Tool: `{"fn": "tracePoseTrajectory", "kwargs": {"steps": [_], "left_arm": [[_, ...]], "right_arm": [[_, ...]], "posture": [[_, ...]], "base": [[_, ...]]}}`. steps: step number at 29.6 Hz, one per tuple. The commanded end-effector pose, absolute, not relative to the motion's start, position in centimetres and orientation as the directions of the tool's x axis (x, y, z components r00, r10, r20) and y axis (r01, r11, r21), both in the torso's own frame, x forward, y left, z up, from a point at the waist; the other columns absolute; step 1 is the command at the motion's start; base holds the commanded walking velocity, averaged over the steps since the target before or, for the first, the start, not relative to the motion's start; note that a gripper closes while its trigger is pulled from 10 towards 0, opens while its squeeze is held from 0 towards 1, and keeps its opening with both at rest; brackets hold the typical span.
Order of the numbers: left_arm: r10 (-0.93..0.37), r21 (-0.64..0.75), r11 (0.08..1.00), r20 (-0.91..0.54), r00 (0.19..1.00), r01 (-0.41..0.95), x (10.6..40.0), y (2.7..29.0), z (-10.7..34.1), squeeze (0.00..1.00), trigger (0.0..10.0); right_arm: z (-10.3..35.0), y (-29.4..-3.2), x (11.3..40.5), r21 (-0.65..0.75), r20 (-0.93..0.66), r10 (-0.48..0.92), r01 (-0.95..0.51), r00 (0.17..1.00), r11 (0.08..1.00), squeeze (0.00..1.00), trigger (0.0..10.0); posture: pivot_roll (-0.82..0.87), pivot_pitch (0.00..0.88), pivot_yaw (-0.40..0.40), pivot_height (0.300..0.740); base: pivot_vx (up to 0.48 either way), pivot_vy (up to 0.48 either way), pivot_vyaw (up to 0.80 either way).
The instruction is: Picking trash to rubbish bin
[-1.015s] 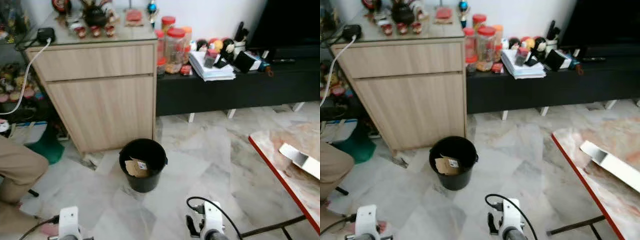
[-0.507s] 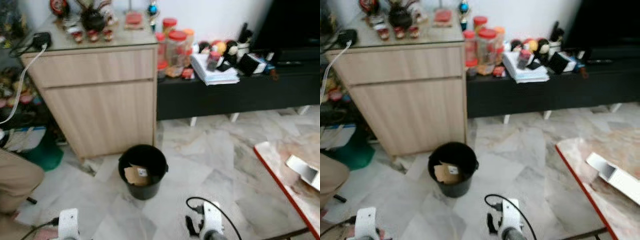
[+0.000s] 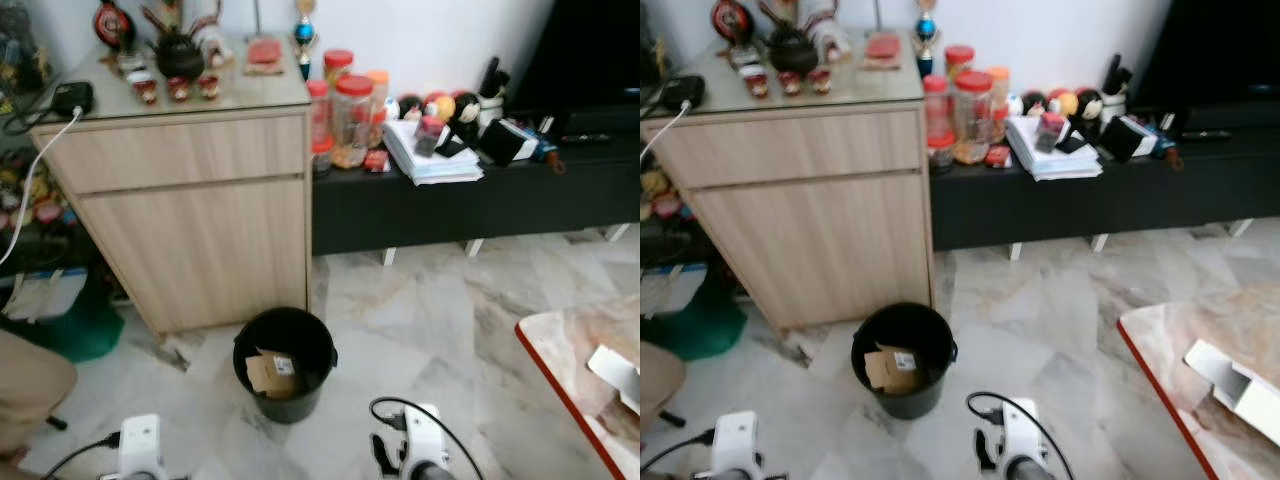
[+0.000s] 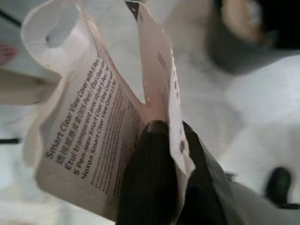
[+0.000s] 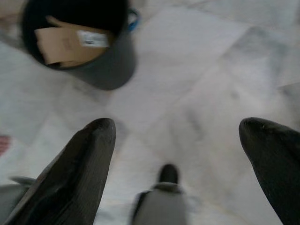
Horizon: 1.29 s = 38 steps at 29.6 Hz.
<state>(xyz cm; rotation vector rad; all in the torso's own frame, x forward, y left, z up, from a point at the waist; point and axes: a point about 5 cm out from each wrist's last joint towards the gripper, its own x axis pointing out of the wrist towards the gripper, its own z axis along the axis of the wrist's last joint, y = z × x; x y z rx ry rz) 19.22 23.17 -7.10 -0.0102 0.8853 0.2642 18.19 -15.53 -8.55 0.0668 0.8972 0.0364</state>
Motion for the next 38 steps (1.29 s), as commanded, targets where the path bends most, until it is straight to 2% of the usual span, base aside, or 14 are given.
{"fn": "tracePoseTrajectory", "kwargs": {"steps": [1,14,21,38], "left_arm": [[0.249,0.130,0.963,-0.765,0.594,-0.237,18.80,24.36,-6.99,0.00,10.0],[0.252,0.130,0.962,-0.764,0.594,-0.242,18.77,24.47,-6.97,0.00,10.0],[0.255,0.128,0.960,-0.765,0.592,-0.248,18.68,24.53,-7.00,0.00,10.0],[0.267,0.134,0.957,-0.761,0.591,-0.259,18.66,25.00,-6.87,0.00,10.0]], "right_arm": [[-8.33,-14.30,18.71,0.095,-0.771,0.090,-0.025,0.631,0.995,0.00,10.0],[-8.29,-13.96,18.79,0.095,-0.769,0.102,-0.045,0.631,0.994,0.00,10.0],[-8.28,-14.07,18.78,0.093,-0.767,0.099,-0.043,0.634,0.995,0.00,10.0],[-8.35,-13.92,18.70,0.099,-0.773,0.090,-0.019,0.628,0.995,0.00,10.0]], "posture": [[0.07,0.001,-0.015,0.740],[0.07,0.012,-0.021,0.740],[0.07,0.029,-0.022,0.740],[0.08,0.052,-0.017,0.740]], "base": [[0.300,0.000,0.00],[0.300,0.000,0.00],[0.299,0.000,0.74],[0.299,0.000,0.00]]}}
